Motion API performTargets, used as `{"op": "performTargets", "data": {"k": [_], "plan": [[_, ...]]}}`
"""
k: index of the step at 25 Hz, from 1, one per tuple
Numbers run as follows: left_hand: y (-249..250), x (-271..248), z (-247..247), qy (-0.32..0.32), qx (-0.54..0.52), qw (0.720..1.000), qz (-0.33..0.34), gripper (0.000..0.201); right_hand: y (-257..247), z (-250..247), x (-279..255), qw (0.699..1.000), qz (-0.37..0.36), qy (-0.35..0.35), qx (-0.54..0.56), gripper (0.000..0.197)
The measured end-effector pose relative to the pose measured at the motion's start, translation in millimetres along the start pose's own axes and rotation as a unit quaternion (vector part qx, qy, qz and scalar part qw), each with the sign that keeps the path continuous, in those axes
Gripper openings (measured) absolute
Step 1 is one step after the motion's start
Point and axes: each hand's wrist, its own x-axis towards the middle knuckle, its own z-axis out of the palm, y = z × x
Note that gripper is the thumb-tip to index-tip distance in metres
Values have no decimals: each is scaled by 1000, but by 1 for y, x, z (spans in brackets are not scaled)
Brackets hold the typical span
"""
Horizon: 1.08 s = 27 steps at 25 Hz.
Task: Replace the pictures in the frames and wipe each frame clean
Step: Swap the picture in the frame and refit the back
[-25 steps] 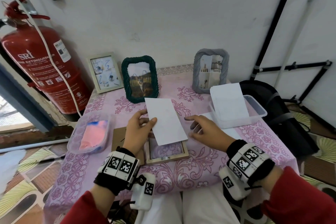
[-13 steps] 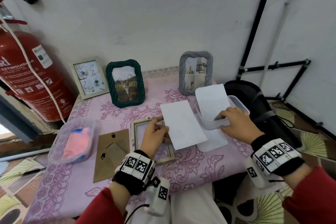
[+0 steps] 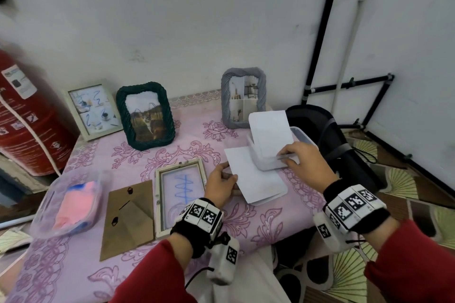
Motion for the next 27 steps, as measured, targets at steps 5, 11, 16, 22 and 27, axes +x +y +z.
{"op": "performTargets", "data": {"k": [5,11,16,22,27], "plan": [[-12,8,8,22,30,999,-1,44,0,2,-1,999,16,-28,-20,13],[-14,12,7,39,87,995,12,45,-4,6,-5,996,32,-58,-65,16],[-13,13,3,54,214,972,79,42,-4,6,-6,996,41,-66,-50,16],[0,12,6,76,229,967,81,51,-8,0,0,994,41,-101,13,29],[29,14,20,98,211,946,227,36,0,-8,21,994,83,0,67,26]]}}
